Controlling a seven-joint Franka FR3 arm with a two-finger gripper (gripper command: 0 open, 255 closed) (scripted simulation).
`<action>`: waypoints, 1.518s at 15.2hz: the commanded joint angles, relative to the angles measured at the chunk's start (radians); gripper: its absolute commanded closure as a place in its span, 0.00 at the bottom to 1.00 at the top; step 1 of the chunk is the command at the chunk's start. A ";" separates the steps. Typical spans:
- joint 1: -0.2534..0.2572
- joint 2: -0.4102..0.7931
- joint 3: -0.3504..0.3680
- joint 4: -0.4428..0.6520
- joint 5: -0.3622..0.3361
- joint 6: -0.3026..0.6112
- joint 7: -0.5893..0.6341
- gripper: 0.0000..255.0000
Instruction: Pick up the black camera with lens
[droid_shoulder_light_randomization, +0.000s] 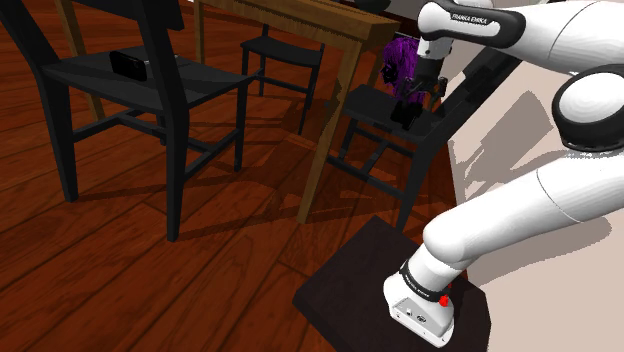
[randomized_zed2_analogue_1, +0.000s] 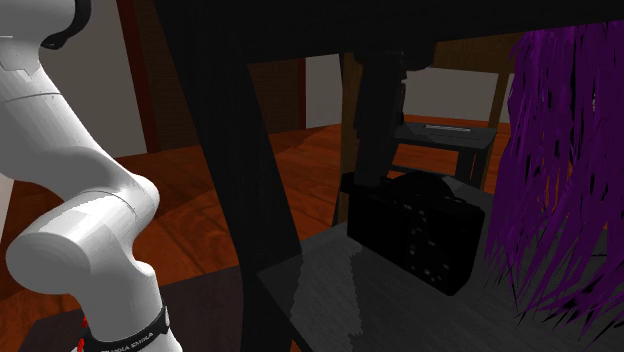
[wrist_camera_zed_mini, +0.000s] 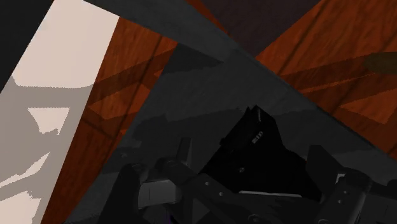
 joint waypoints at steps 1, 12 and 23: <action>-0.001 -0.008 -0.001 -0.036 -0.002 0.028 0.007 0.00; -0.001 -0.009 -0.001 -0.043 -0.002 0.034 0.008 1.00; 0.002 0.024 0.006 0.120 0.005 -0.095 -0.018 1.00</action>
